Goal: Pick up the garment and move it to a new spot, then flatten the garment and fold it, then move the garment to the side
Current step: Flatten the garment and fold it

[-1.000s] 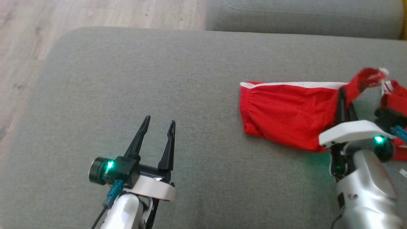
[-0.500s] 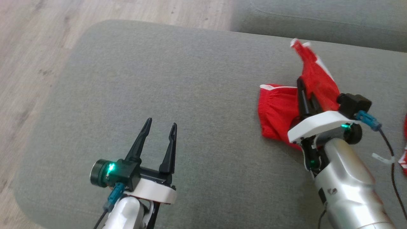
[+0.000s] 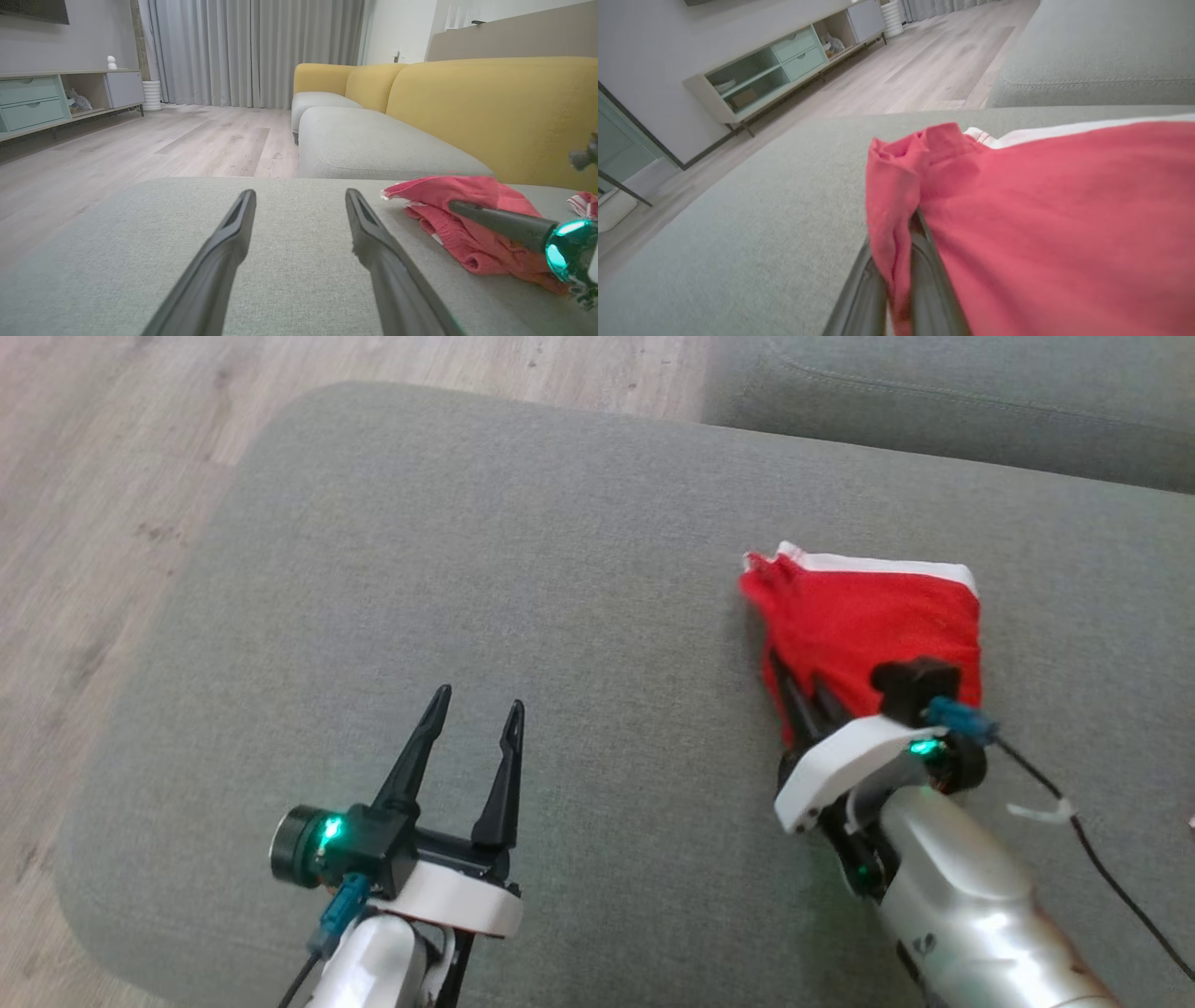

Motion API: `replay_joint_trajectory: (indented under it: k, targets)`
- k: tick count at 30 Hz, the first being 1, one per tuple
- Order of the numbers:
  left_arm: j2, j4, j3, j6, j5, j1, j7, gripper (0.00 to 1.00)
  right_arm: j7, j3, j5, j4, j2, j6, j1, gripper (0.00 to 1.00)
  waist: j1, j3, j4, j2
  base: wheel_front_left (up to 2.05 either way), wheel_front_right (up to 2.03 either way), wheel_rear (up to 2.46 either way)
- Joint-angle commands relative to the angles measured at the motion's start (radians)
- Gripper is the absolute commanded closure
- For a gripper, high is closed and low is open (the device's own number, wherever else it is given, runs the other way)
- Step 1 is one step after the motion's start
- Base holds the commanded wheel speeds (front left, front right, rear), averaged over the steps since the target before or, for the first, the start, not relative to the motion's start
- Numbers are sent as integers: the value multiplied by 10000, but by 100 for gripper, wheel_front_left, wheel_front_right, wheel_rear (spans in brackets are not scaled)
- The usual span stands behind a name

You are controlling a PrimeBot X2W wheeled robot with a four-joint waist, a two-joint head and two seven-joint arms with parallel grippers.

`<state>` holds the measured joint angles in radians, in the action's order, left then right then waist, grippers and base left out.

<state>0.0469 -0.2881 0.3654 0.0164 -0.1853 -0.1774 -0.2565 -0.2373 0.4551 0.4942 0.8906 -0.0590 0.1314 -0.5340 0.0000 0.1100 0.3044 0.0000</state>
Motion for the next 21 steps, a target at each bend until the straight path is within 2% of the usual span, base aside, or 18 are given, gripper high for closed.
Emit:
replay_joint_trajectory:
  k: [1,2,3,6,13,16,18,19,20,21]
  targets:
    - [34,284,-202,-94,-38,-304,-53,0,93,411,19,-86,87,-7,-201,100,0,-25,-93,0,0,0,0]
    - [34,269,-183,-101,-43,-312,-53,0,181,571,-43,65,87,-7,-180,92,0,-38,-157,0,0,0,0]
    - [34,255,-171,-105,-39,-317,-53,0,223,725,-183,225,87,-7,-174,0,0,-51,-229,0,0,0,0]
    - [34,210,-198,-112,-8,-323,-53,0,167,1106,-464,432,87,-7,-142,0,0,-102,-489,0,0,0,0]
    - [67,270,-481,-130,54,-318,-53,0,-166,914,-553,-19,86,-7,34,0,0,-266,-1266,0,0,0,0]
    - [74,385,-638,-129,78,-335,-53,0,-231,101,-751,-603,-15,-7,163,0,0,-337,-1687,0,0,0,0]
    - [75,489,-773,-144,83,-332,-53,0,-238,-700,-1054,-1458,-172,-7,381,0,0,-375,-1973,0,0,0,0]
    - [73,548,-843,-151,77,-323,-53,0,-239,-1174,-1243,-1929,-229,-7,573,0,0,-401,-2115,0,0,0,0]
    - [69,685,-989,-176,49,-294,-53,0,-241,-2194,-1666,-2887,-253,-7,1060,0,0,-435,-2382,0,0,0,0]
    - [68,738,-1064,-175,29,-270,-53,0,-241,-2633,-1927,-3338,-233,-7,1327,0,0,-444,-2521,0,0,0,0]
